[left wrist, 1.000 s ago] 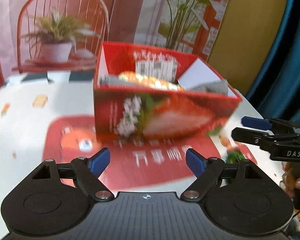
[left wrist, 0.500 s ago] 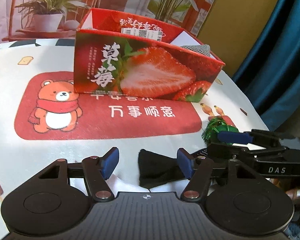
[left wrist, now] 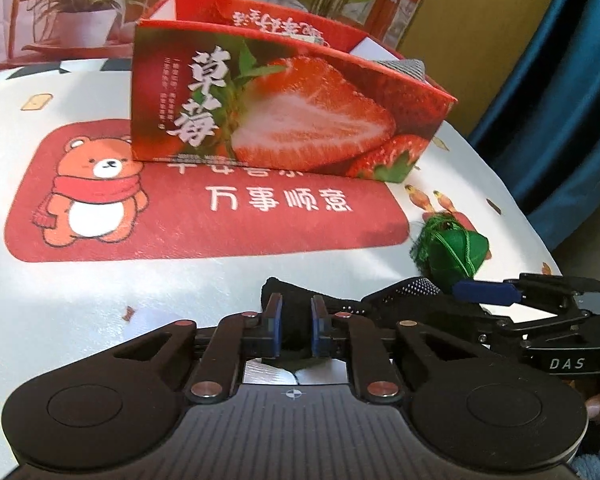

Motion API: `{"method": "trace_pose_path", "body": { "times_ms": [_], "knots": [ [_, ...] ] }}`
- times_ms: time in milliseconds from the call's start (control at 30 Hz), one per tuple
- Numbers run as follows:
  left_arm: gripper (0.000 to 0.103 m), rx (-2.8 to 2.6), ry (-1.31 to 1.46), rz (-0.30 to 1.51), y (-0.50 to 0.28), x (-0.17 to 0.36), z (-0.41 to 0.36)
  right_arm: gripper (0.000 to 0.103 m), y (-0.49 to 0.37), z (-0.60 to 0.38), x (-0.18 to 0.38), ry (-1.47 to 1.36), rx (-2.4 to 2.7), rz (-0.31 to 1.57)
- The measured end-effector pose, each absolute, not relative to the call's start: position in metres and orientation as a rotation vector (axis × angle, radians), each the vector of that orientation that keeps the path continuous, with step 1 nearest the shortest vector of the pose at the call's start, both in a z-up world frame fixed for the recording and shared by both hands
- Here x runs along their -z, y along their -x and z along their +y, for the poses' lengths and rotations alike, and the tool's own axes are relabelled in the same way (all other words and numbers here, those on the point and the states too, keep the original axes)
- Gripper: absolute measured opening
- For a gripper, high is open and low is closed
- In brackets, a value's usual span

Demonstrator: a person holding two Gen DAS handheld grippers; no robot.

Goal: Organize soft objects
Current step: 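Reach down and close both grippers on the black mesh-strap item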

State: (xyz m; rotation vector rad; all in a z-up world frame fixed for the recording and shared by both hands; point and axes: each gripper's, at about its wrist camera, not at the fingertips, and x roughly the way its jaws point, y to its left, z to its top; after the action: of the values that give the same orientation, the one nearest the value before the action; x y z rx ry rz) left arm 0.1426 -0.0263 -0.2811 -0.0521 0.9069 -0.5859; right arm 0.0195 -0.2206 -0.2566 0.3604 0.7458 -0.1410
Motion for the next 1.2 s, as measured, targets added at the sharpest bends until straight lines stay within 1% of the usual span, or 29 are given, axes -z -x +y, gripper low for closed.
{"method": "trace_pose_path", "body": {
  "times_ms": [267,433,533,767,1000,1100,1200],
  "knots": [
    [0.014,0.454,0.138,0.880,-0.161,0.278,0.005,0.056,-0.044,-0.216,0.263,-0.341,0.107,0.779],
    [0.014,0.354,0.183,0.860,-0.176,0.277,0.027,0.052,-0.069,-0.211,0.265,-0.291,0.092,0.783],
    [0.014,0.333,0.209,0.855,-0.181,0.277,0.035,0.052,-0.084,-0.210,0.265,-0.282,0.083,0.774],
    [0.014,0.351,0.180,0.864,-0.189,0.283,0.028,0.052,-0.108,-0.215,0.254,-0.304,0.088,0.655],
    [0.014,0.376,0.145,0.878,-0.198,0.289,0.019,0.053,-0.124,-0.223,0.271,-0.322,0.163,0.659],
    [0.014,0.386,0.127,0.879,-0.202,0.290,0.012,0.055,-0.124,-0.224,0.276,-0.295,0.176,0.642],
    [0.014,0.393,0.121,0.877,-0.204,0.291,0.010,0.061,-0.124,-0.221,0.279,-0.265,0.187,0.637]
  ]
}}
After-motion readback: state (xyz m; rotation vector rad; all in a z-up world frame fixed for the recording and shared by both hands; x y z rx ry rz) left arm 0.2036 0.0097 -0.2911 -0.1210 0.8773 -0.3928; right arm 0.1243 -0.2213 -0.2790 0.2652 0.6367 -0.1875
